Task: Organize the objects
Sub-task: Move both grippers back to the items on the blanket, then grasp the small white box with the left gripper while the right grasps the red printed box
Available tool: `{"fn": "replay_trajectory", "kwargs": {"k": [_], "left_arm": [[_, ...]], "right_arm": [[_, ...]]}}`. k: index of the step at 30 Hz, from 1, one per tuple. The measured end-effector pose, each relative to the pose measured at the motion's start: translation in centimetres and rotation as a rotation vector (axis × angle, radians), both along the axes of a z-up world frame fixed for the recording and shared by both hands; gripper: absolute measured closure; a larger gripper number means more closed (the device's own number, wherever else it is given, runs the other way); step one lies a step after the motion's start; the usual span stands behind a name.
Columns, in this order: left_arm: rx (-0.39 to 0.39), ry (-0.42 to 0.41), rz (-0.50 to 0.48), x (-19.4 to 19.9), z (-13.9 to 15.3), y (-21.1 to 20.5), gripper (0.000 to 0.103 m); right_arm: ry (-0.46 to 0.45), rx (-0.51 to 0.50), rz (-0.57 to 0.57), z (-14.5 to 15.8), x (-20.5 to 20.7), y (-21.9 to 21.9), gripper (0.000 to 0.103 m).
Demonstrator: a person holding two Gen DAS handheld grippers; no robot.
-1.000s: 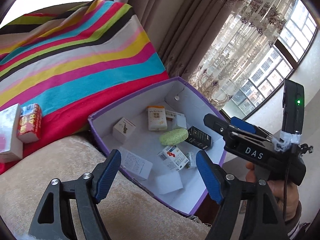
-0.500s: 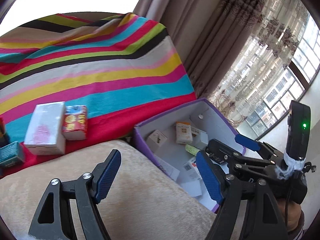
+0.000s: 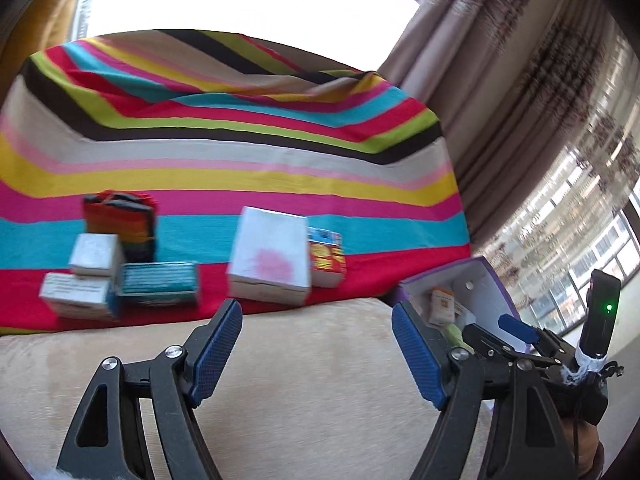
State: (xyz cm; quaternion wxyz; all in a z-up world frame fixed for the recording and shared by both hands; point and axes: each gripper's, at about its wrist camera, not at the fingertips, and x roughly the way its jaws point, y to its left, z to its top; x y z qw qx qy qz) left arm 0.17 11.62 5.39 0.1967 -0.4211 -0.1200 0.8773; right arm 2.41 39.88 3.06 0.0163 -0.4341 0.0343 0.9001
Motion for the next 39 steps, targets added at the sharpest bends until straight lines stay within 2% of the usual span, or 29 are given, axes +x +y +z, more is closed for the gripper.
{"fn": "replay_trajectory", "kwargs": {"k": [10, 16, 22, 31, 35, 39], "left_arm": [[-0.015, -0.009, 0.164, -0.4, -0.4, -7.5, 0.025], [-0.05, -0.038, 0.223, -1.4, -0.9, -10.4, 0.026], [-0.115, -0.092, 0.22, -3.6, -1.8, -11.1, 0.029], [-0.173, -0.2, 0.229, -7.6, -4.2, -11.5, 0.035], [-0.206, -0.206, 0.222, -8.7, -4.5, -11.3, 0.036], [-0.196, -0.232, 0.215, -9.6, -5.2, -11.6, 0.044]], "right_arm": [[-0.032, 0.03, 0.097, -0.6, -2.6, -4.3, 0.008], [-0.047, 0.061, 0.151, -0.7, -4.0, -6.6, 0.008], [-0.061, 0.077, 0.184, -1.1, -5.2, -8.1, 0.008], [-0.09, 0.088, 0.171, -1.9, -7.5, -9.0, 0.008], [-0.101, 0.086, 0.167, -2.2, -8.4, -9.2, 0.008], [-0.107, 0.09, 0.169, -2.5, -9.0, -9.5, 0.008]]}}
